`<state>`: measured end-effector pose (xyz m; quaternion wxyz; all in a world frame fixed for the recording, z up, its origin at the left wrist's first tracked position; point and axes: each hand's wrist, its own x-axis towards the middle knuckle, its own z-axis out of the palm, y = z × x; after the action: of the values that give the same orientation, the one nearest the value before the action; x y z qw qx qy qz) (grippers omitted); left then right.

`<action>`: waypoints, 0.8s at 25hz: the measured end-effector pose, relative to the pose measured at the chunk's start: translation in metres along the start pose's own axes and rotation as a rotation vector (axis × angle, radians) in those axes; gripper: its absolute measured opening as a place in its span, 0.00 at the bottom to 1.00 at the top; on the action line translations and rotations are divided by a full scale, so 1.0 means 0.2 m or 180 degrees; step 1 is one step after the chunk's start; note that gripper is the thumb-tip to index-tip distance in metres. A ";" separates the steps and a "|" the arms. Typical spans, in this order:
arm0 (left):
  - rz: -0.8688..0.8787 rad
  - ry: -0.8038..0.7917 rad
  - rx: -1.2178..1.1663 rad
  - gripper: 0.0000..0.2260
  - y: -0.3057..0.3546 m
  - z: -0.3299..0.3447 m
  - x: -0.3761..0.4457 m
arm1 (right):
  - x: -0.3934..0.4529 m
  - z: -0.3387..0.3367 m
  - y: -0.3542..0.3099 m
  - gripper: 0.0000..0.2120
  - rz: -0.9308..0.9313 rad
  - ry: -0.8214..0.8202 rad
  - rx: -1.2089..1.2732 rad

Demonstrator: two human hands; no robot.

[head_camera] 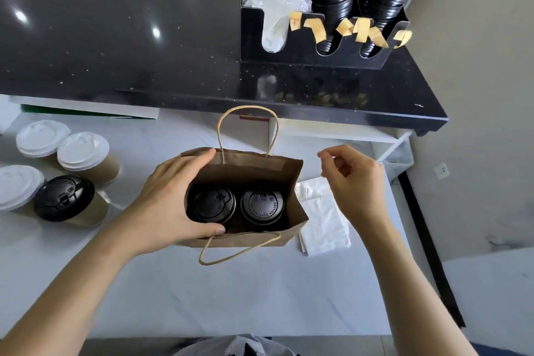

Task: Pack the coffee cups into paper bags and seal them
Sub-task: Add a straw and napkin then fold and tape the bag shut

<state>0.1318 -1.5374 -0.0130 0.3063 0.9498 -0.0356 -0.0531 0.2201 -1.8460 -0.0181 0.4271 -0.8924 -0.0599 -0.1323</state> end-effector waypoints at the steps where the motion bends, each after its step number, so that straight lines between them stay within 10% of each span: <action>1: -0.0012 -0.0002 -0.0016 0.55 0.00 0.00 0.00 | -0.01 0.01 0.06 0.05 0.0120 -0.0003 -0.0085; 13: -0.0038 0.0038 -0.0108 0.54 0.02 0.00 -0.01 | -0.46 0.35 0.59 0.27 0.0749 -0.1077 -0.2287; 20: -0.0022 0.0024 -0.0173 0.54 0.01 0.00 -0.01 | -0.48 0.35 0.60 0.08 0.0570 -0.0734 -0.2105</action>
<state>0.1301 -1.5390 -0.0114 0.3319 0.9414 -0.0298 -0.0516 0.1672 -1.8661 -0.1780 0.1156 -0.9931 0.0168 -0.0051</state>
